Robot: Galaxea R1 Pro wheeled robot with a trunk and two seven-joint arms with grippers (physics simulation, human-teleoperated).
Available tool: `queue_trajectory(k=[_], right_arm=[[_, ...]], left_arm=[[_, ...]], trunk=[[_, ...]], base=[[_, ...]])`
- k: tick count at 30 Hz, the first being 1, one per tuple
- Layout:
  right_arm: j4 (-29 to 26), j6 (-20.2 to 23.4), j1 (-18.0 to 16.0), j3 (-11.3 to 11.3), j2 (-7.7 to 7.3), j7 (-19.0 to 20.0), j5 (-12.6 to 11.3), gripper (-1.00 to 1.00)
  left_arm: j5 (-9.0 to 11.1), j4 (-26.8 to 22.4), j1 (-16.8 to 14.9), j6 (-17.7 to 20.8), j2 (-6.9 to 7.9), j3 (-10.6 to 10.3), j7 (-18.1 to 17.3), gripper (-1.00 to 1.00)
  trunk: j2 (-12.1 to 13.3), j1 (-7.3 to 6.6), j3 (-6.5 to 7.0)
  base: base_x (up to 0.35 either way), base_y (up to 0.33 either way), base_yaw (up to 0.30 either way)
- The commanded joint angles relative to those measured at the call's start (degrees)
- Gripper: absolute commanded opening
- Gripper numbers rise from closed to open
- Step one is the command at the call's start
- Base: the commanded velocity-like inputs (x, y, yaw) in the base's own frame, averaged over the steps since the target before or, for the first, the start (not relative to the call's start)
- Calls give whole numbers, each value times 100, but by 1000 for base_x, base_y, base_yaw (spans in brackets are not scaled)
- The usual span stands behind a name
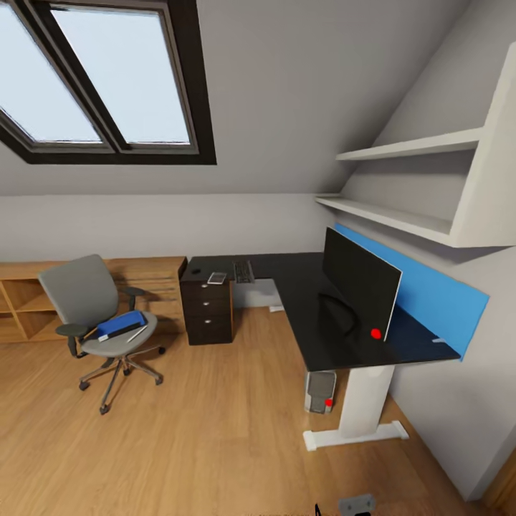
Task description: In the bedroom, organize the workspace by keeping the computer under the desk, ensuring the monitor is on the desk, placing the keyboard on the desk next to the monitor, placing the mouse on the desk next to the keyboard, moving the folder from the swivel chair onto the desk next to the mouse, stacking the notebook on top of the folder with the pen on top of the notebook, and positioning the swivel chair next to the desk.
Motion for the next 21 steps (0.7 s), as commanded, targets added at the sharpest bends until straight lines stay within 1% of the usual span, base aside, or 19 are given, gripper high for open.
queue_trajectory(k=[1, 15, 18, 21], right_arm=[[9, -15, -3, 50, 2, -35, -25, 100], [8, -15, -1, 51, 2, -32, -25, 100], [10, -15, 1, 50, 2, -31, -25, 100], [12, -15, -2, 50, 2, -33, -25, 100]], left_arm=[[49, 3, -3, -17, 4, -48, 6, 100], [49, 3, -1, -15, -4, -57, 6, 100], [49, 3, -2, -14, -4, -57, 6, 100], [47, 3, -2, -15, -5, -57, 6, 100]], trunk=[[-5, 2, -12], [-5, 2, -141], [-5, 2, -168], [-5, 2, -196]], base=[[0, 333, -104], [16, 331, -112], [61, 195, -114], [32, 100, -113]])
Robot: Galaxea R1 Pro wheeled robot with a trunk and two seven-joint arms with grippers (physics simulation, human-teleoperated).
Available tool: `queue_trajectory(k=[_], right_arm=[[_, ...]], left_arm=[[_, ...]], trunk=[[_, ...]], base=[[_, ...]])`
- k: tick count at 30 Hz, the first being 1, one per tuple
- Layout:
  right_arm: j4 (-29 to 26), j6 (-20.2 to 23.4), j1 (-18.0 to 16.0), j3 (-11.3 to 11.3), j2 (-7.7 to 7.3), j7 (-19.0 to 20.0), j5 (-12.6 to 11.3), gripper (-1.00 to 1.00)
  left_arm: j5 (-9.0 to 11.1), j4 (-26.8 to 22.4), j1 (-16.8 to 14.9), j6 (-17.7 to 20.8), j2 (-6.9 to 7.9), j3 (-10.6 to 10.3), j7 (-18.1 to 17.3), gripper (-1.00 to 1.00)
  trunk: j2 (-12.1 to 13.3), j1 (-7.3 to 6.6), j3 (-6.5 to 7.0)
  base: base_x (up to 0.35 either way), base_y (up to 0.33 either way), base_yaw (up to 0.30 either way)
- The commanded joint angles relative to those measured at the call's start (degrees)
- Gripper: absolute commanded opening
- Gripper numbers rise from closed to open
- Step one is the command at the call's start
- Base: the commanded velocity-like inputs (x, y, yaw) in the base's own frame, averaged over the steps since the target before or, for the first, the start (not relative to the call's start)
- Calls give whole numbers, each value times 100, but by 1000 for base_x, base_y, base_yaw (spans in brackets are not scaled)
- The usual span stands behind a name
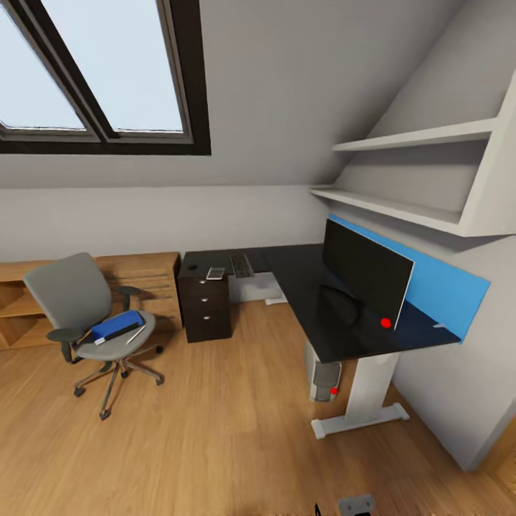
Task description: In the bedroom, organize the workspace by keeping the computer under the desk, ensuring the monitor is on the desk, placing the keyboard on the desk next to the monitor, placing the mouse on the desk next to the keyboard, moving the folder from the swivel chair onto the desk next to the mouse, stacking the notebook on top of the folder with the pen on top of the notebook, and positioning the swivel chair next to the desk.
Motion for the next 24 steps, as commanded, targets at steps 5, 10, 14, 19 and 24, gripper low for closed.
queue_trajectory(k=[5, 10, 14, 19, 24], right_arm=[[11, -13, -2, 49, 2, -34, -25, 100], [12, -13, 0, 54, 2, -29, -25, 100], [12, -13, -3, 56, 2, -27, -25, 100], [12, -15, -3, 54, 2, -28, -25, 100], [12, -17, -2, 51, 2, -29, -25, 100]], left_arm=[[44, 3, -4, -20, 4, -54, 6, 100], [33, 3, -6, -23, -2, -60, 6, 100], [25, 3, -2, -27, -19, -60, 6, 100], [20, 3, -1, -28, -27, -58, 6, 100], [22, 3, -1, -29, -30, -62, 6, 100]], trunk=[[-5, 2, -48], [-5, 2, -94], [-5, 2, -129], [-5, 2, -154], [-5, 2, -163]], base=[[14, 42, -100], [4, 14, -50], [2, 5, -18], [1, 2, -7], [0, 1, -2]])
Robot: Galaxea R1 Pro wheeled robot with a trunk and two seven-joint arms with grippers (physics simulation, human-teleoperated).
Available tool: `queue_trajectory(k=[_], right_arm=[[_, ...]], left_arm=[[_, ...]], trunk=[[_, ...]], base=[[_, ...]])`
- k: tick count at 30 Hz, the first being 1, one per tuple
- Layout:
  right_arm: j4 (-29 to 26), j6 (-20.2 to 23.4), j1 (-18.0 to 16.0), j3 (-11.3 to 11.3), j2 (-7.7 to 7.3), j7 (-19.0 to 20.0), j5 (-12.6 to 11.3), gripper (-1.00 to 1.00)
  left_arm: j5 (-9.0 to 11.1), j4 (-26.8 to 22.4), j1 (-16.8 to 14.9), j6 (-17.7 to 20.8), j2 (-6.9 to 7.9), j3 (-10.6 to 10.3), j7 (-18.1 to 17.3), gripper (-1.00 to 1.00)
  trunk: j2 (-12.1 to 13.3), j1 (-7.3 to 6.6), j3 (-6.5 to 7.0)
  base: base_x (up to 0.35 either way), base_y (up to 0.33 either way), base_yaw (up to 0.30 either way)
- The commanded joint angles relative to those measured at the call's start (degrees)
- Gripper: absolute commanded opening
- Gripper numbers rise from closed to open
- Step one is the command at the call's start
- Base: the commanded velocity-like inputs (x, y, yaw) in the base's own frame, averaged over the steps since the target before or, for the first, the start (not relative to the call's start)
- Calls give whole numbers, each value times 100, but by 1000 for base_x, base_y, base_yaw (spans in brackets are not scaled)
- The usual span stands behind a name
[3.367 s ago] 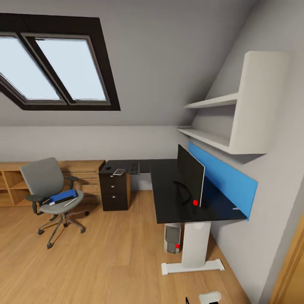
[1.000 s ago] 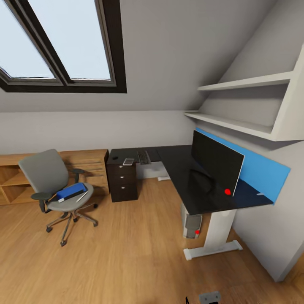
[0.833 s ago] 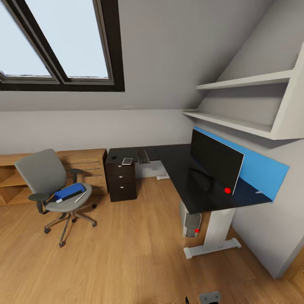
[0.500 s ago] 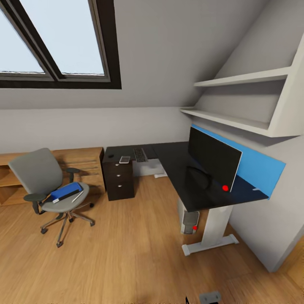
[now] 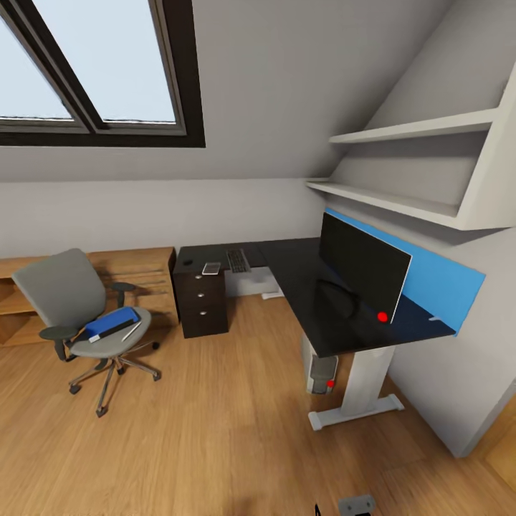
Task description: In the bedroom, organize the workspace by keeping the computer under the desk, ensuring the monitor is on the desk, placing the keyboard on the desk next to the monitor, placing the mouse on the desk next to the keyboard, moving the folder from the swivel chair onto the desk next to the mouse, stacking the notebook on top of the folder with the pen on top of the notebook, and positioning the swivel chair next to the desk.
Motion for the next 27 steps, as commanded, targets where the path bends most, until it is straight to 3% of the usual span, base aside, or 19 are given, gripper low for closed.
queue_trajectory(k=[1, 19, 27], right_arm=[[6, -15, -5, 49, 2, -34, -25, 100], [6, -18, -5, 50, 2, -30, -25, 100], [6, -18, -5, 48, 2, -31, -25, 100]], left_arm=[[53, 2, -5, -20, 4, -48, 6, 100], [86, 2, -9, 102, 7, -29, 13, 100], [100, -1, -8, 590, 1, -28, 9, 100]], trunk=[[-13, 4, -15], [-13, 4, -142], [-13, 4, -207]], base=[[0, 0, 4], [0, 0, 89], [0, 0, 159]])
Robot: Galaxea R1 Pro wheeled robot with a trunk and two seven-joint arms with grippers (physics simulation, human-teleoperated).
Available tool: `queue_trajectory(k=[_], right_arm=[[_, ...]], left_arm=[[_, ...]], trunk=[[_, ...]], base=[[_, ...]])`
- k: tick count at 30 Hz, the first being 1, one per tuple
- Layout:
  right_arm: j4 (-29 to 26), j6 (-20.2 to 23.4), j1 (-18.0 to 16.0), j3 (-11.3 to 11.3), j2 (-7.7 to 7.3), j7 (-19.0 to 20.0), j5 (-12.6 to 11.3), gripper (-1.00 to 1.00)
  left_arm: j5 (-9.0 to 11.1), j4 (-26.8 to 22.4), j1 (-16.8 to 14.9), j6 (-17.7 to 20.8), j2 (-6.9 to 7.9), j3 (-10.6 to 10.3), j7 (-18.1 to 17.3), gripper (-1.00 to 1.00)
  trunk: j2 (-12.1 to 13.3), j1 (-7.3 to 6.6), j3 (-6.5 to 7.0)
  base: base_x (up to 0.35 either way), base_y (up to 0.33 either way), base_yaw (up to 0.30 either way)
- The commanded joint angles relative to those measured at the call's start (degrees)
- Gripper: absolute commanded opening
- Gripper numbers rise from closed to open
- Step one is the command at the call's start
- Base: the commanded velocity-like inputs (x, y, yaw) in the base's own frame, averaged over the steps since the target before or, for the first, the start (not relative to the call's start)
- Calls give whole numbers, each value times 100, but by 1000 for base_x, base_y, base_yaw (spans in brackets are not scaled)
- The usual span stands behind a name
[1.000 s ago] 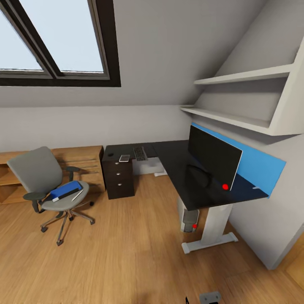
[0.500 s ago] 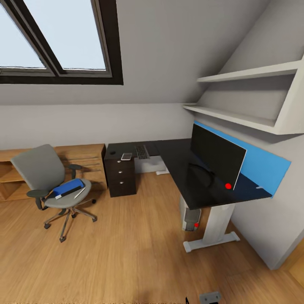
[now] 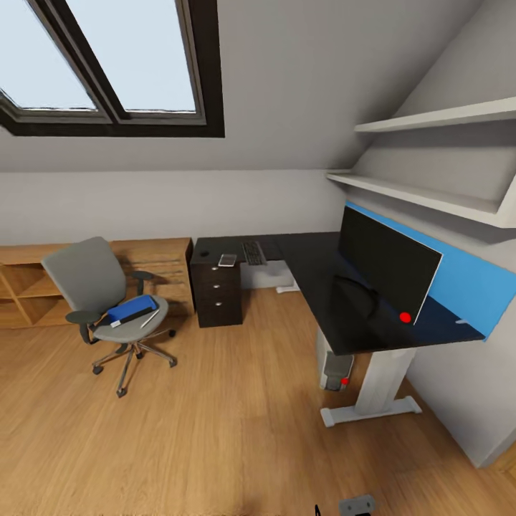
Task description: In the bedroom, organize the workspace by keeping the computer under the desk, ensuring the monitor is on the desk, placing the keyboard on the desk next to the monitor, placing the mouse on the desk next to the keyboard, moving the folder from the swivel chair onto the desk next to the mouse, stacking the notebook on top of the folder with the pen on top of the notebook, and positioning the swivel chair next to the desk.
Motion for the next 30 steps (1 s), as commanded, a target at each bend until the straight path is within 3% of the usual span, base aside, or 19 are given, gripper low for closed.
queue_trajectory(k=[1, 9, 16, 25, 30], right_arm=[[5, -14, -7, 51, 1, -34, -25, 100], [5, -14, -7, 51, -3, -36, -25, 100], [5, -14, -6, 51, -6, -37, -25, 100], [5, -16, -5, 48, -7, -40, -25, 100], [4, -19, -5, 44, -11, -40, -25, 100]], left_arm=[[54, 0, -5, 41, -5, -49, 6, 100], [67, -85, -5, 260, -84, -60, 37, 100], [71, -456, -5, 472, -87, -62, 72, 100], [65, -1319, -4, 1620, -71, -59, 81, 100], [57, -1622, -3, 1910, -73, -57, 78, 100]], trunk=[[-13, 3, -21], [-13, 3, -82], [-13, 3, -125], [-13, 3, -162], [-13, 3, -167]], base=[[0, 0, 167], [0, 0, 170], [0, 0, 156], [0, 0, 109], [0, 0, 24]])
